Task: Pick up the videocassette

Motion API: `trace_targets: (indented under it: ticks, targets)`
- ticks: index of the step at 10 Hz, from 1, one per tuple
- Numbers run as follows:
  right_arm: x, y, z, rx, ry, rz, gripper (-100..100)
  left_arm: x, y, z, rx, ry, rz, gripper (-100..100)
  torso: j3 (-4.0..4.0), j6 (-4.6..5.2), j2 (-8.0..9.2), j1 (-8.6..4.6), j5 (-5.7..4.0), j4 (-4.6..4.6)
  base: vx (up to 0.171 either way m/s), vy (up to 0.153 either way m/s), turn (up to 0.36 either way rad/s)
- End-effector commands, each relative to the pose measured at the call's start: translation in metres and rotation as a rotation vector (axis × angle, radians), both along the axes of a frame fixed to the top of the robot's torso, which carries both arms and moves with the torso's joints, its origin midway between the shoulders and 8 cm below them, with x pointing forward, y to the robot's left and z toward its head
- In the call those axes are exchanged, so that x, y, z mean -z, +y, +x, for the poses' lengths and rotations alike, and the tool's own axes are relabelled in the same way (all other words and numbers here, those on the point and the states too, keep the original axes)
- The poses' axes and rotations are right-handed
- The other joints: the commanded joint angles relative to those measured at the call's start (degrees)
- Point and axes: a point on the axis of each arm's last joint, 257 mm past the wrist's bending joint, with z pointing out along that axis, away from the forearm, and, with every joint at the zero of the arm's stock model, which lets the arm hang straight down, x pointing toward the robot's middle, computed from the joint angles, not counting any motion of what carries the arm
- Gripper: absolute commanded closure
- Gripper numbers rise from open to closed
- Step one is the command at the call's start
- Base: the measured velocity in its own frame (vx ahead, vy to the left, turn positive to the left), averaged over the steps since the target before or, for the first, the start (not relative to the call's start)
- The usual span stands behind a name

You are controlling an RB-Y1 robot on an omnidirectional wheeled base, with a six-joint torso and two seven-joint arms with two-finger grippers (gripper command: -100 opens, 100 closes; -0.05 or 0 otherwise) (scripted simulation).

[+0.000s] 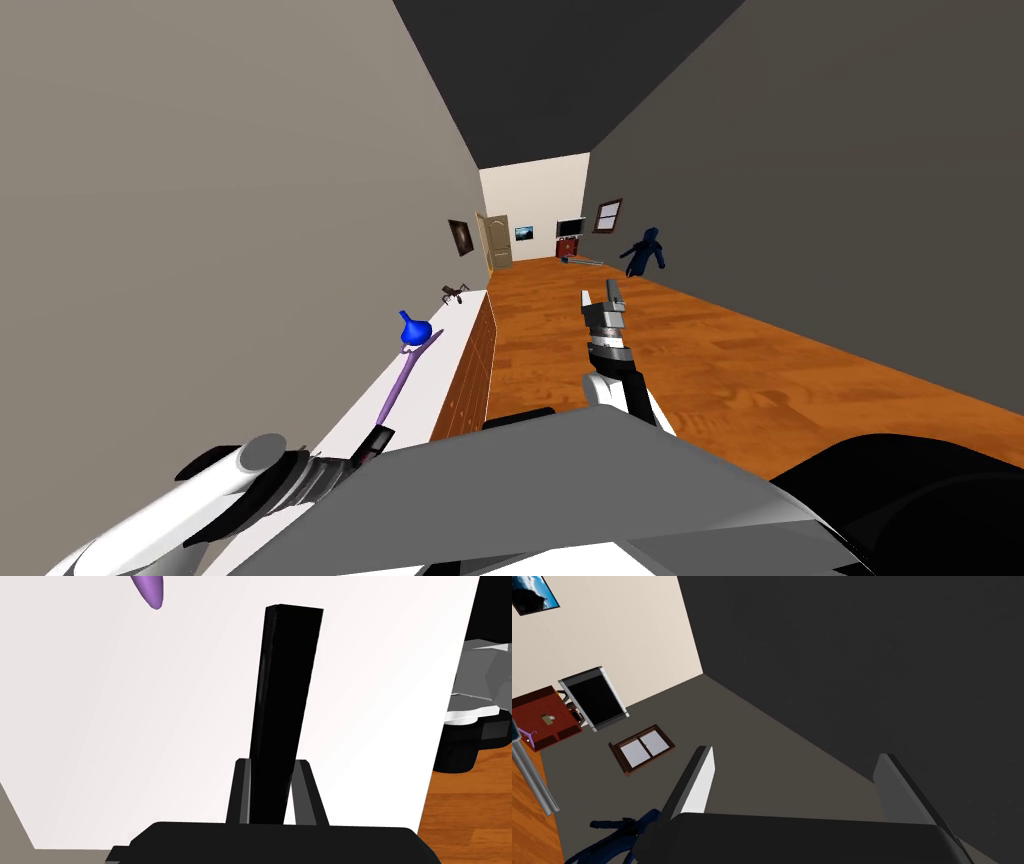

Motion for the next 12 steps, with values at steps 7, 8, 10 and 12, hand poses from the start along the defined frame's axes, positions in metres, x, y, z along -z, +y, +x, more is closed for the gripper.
trace_targets:
  ticks: [7,8,10,12]
  targets:
    - [0.0,0.0,0.0,0.0,0.0,0.0,0,-0.02,0.002,-0.066,-0.196,0.069,0.059,100,0.0,-0.07,0.0,0.02,-0.06,0.0,-0.038,0.031,-0.123]
    - [0.0,0.0,0.0,0.0,0.0,0.0,0,-0.023,0.002,-0.071,-0.229,0.064,0.065,100,0.07,-0.1,0.17,0.17,-0.02,-0.01,-0.084,0.059,-0.246]
    - [0.0,0.0,0.0,0.0,0.0,0.0,0,-0.037,0.007,-0.057,-0.202,0.024,0.103,100,0.15,-0.2,0.28,0.09,-0.11,0.03,-0.047,0.021,0.001]
    - [0.0,0.0,0.0,0.0,0.0,0.0,0,-0.035,0.005,-0.06,-0.206,0.035,0.093,0,0.03,-0.15,0.06,-0.06,-0.12,0.0,-0.005,0.002,0.003]
